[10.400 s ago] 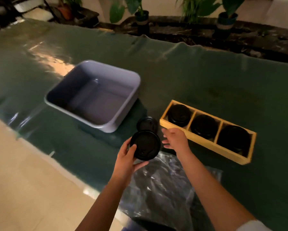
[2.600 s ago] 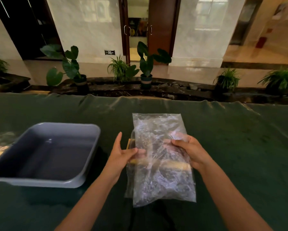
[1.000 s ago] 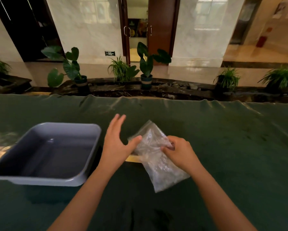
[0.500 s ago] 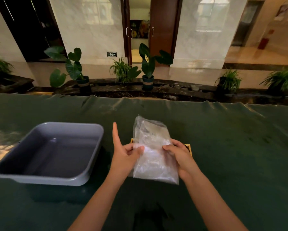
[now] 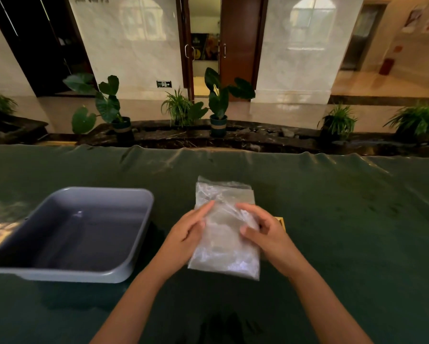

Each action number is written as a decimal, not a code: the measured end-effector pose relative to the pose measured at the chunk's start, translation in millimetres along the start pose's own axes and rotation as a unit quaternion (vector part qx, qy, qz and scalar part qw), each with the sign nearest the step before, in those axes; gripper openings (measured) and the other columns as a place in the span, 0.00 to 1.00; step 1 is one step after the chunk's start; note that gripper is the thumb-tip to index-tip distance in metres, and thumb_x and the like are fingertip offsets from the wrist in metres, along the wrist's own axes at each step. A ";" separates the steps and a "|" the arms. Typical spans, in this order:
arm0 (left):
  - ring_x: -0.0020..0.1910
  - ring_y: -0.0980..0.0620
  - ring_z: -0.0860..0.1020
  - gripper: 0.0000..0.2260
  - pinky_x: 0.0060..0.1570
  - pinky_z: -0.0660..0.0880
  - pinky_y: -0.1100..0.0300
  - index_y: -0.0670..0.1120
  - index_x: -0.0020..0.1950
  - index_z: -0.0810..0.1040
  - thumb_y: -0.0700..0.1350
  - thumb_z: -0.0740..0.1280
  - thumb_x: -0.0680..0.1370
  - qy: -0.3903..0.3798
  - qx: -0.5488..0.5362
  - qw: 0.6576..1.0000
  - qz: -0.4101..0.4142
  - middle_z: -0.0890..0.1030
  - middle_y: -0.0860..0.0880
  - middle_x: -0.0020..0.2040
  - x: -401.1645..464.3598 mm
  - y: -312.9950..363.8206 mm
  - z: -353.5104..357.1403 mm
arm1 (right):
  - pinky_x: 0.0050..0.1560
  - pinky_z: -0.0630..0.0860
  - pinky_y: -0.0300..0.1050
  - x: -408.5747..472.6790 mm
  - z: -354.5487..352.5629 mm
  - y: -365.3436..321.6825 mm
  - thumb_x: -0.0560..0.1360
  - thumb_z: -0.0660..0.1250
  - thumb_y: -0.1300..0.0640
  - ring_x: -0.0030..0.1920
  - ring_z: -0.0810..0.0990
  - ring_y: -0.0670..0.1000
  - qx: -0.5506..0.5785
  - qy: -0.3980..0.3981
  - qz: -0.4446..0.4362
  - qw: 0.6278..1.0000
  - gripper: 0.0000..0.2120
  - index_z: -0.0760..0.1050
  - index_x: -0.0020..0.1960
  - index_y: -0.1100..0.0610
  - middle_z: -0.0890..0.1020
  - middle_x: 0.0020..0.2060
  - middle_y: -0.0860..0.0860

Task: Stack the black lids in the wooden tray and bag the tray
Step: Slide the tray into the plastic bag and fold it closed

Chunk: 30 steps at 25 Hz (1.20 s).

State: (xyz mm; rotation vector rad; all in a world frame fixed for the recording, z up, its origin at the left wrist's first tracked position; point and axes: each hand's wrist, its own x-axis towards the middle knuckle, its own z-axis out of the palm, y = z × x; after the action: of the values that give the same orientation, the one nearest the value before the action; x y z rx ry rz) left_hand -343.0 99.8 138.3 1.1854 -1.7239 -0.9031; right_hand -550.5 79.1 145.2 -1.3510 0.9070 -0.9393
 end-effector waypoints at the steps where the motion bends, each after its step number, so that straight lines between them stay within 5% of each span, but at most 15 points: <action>1: 0.62 0.70 0.68 0.17 0.57 0.66 0.77 0.69 0.66 0.64 0.54 0.57 0.79 -0.011 -0.027 0.999 -0.021 0.69 0.64 0.65 0.0 -0.5 -2.5 | 0.48 0.81 0.46 -3.0 -6.0 -1.1 0.69 0.71 0.62 0.56 0.81 0.49 0.016 -0.051 0.022 0.998 0.27 0.72 0.61 0.38 0.78 0.57 0.43; 3: 0.63 0.69 0.68 0.23 0.59 0.69 0.74 0.69 0.67 0.61 0.59 0.62 0.74 -0.036 -0.015 0.998 -0.044 0.67 0.65 0.66 -0.1 -0.9 -6.4 | 0.53 0.80 0.47 -6.6 -14.6 -1.0 0.67 0.73 0.65 0.59 0.79 0.48 -0.023 -0.102 0.050 0.993 0.37 0.65 0.65 0.35 0.74 0.61 0.43; 5: 0.64 0.66 0.67 0.33 0.60 0.68 0.70 0.70 0.69 0.55 0.54 0.70 0.71 -0.059 0.046 0.995 -0.059 0.67 0.61 0.66 1.3 -2.3 -5.4 | 0.58 0.78 0.48 -6.9 -16.6 0.9 0.69 0.70 0.65 0.60 0.77 0.48 -0.142 -0.084 0.031 0.986 0.39 0.59 0.67 0.33 0.70 0.62 0.44; 8: 0.68 0.60 0.64 0.42 0.68 0.63 0.59 0.72 0.69 0.46 0.45 0.71 0.71 -0.079 0.131 0.987 -0.051 0.64 0.55 0.70 2.2 -6.9 3.8 | 0.52 0.72 0.27 -5.4 -10.6 3.8 0.72 0.67 0.62 0.49 0.73 0.37 -0.357 -0.012 -0.015 0.934 0.38 0.53 0.73 0.39 0.66 0.50 0.39; 10: 0.63 0.61 0.66 0.37 0.67 0.66 0.59 0.69 0.69 0.53 0.42 0.70 0.71 -0.019 0.204 0.979 -0.019 0.69 0.54 0.66 2.5 -10.8 7.4 | 0.44 0.67 0.22 -6.1 -6.5 8.1 0.72 0.66 0.61 0.42 0.70 0.36 -0.446 0.062 -0.064 0.891 0.31 0.61 0.71 0.45 0.64 0.46 0.41; 12: 0.55 0.61 0.70 0.25 0.59 0.74 0.55 0.59 0.64 0.70 0.42 0.71 0.70 0.061 0.267 0.961 0.030 0.74 0.55 0.57 2.3 -12.6 7.9 | 0.41 0.68 0.29 -8.3 -3.2 11.3 0.72 0.66 0.59 0.40 0.69 0.40 -0.506 0.126 -0.103 0.847 0.19 0.73 0.62 0.50 0.65 0.46 0.43; 14: 0.53 0.59 0.70 0.13 0.54 0.75 0.56 0.53 0.51 0.79 0.43 0.72 0.68 0.109 0.307 0.943 0.064 0.70 0.56 0.53 4.8 -13.9 7.0 | 0.46 0.72 0.37 -8.2 -3.0 12.1 0.70 0.68 0.58 0.49 0.71 0.43 -0.534 0.162 -0.130 0.819 0.09 0.79 0.50 0.52 0.69 0.49 0.45; 16: 0.64 0.58 0.68 0.09 0.62 0.69 0.59 0.51 0.44 0.77 0.43 0.73 0.67 0.098 0.193 0.975 0.041 0.69 0.57 0.63 6.8 -11.5 2.7 | 0.57 0.70 0.41 -7.9 -5.0 6.9 0.70 0.68 0.59 0.54 0.73 0.41 -0.461 0.152 -0.125 0.865 0.05 0.78 0.41 0.49 0.75 0.50 0.43; 19: 0.62 0.58 0.75 0.24 0.54 0.76 0.62 0.55 0.57 0.70 0.47 0.76 0.64 -0.041 -0.132 0.990 -0.041 0.75 0.56 0.63 6.5 -2.1 -1.3 | 0.44 0.78 0.42 -6.9 -7.9 -3.4 0.71 0.67 0.61 0.40 0.81 0.45 -0.246 0.143 -0.043 0.958 0.14 0.70 0.43 0.41 0.81 0.40 0.44; 22: 0.56 0.54 0.80 0.26 0.49 0.79 0.57 0.60 0.57 0.70 0.46 0.76 0.64 -0.034 -0.134 0.989 -0.043 0.80 0.53 0.56 5.4 -5.6 2.4 | 0.38 0.80 0.41 -8.9 -8.1 -3.4 0.72 0.68 0.62 0.40 0.83 0.46 -0.114 0.162 -0.024 0.980 0.20 0.67 0.48 0.38 0.84 0.42 0.52; 26: 0.52 0.53 0.81 0.22 0.50 0.80 0.50 0.61 0.52 0.73 0.39 0.74 0.67 0.055 -0.110 0.989 -0.081 0.82 0.51 0.53 9.3 -12.7 8.7 | 0.45 0.81 0.42 -21.9 -9.0 4.7 0.68 0.73 0.61 0.50 0.83 0.45 -0.027 0.100 0.010 0.995 0.30 0.67 0.62 0.38 0.81 0.54 0.46; 30: 0.49 0.49 0.83 0.18 0.38 0.81 0.57 0.57 0.51 0.76 0.44 0.76 0.65 -0.020 -0.251 0.959 -0.134 0.84 0.50 0.50 5.5 -18.8 27.7 | 0.42 0.82 0.45 -43.5 -23.4 18.3 0.68 0.70 0.68 0.46 0.85 0.49 -0.023 0.167 0.038 0.985 0.28 0.73 0.58 0.40 0.85 0.49 0.54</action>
State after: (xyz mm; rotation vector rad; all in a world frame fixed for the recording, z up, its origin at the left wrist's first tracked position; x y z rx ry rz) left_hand -362.9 91.7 112.0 1.0667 -1.2654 -1.4351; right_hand -587.9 110.8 125.9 -1.2070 1.2316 -1.1117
